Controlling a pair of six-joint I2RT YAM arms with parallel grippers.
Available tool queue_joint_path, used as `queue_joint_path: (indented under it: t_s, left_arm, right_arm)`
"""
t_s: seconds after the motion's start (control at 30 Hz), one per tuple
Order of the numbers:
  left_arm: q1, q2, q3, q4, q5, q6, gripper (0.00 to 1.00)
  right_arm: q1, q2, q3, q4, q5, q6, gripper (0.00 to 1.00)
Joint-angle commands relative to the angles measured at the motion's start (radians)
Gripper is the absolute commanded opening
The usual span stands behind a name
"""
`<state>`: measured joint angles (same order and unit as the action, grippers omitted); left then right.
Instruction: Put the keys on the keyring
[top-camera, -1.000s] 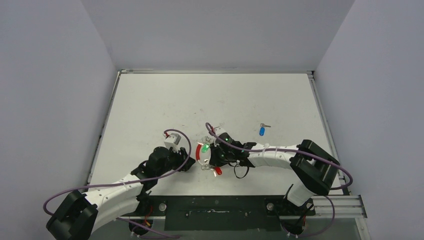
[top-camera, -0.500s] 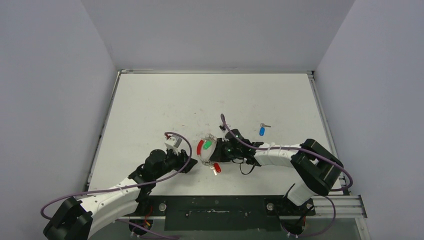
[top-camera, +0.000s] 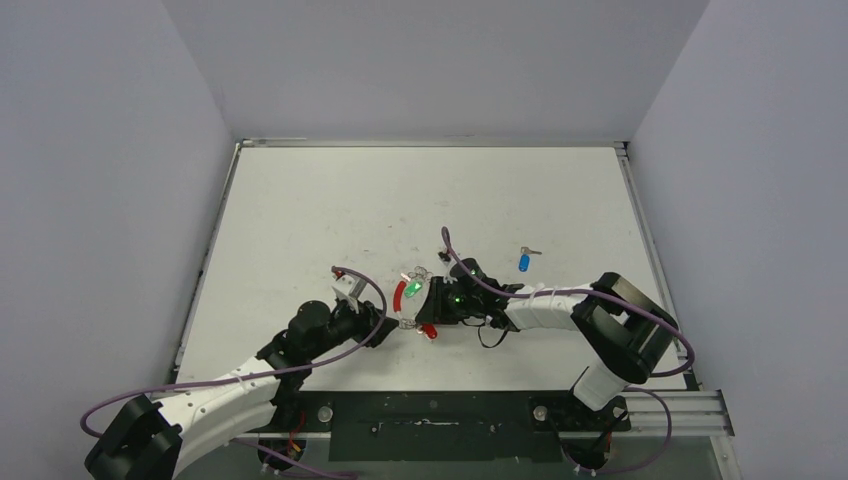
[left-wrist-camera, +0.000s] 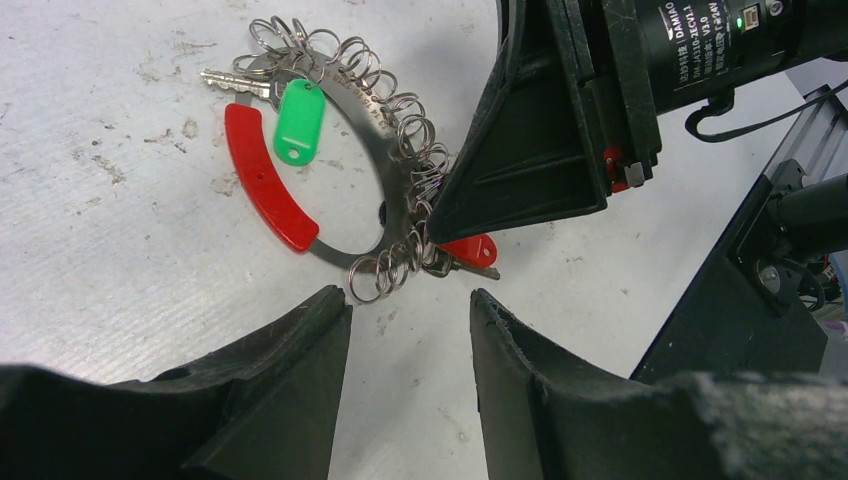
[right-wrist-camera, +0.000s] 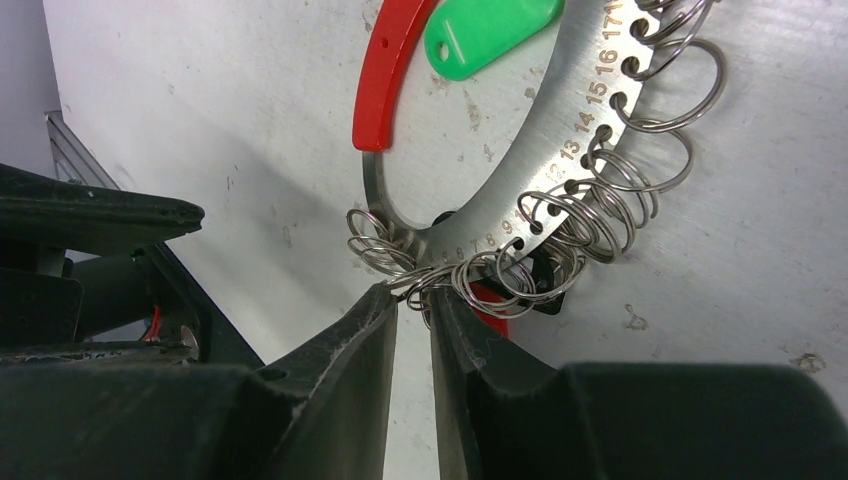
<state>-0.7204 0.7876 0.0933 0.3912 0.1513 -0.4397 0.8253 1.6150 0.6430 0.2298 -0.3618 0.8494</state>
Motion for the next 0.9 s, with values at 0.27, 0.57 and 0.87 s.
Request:
queue_joint_path:
  t_s: [0.27, 0.57, 0.87]
  left_arm:
    - [-0.017, 0.01, -0.004, 0.071, 0.002, 0.027, 0.45]
    - [-0.029, 0.102, 0.034, 0.092, -0.015, -0.002, 0.45]
    - [-0.034, 0.188, 0.068, 0.08, -0.06, -0.059, 0.45]
  right_arm:
    - [-0.005, -0.059, 0.039, -0.061, 0.049, -0.08, 0.22]
    - [-0.011, -0.144, 0.038, -0.1, 0.079, -0.122, 0.41]
    - [-0.016, -0.175, 0.047, -0.148, 0.091, -0.16, 0.47]
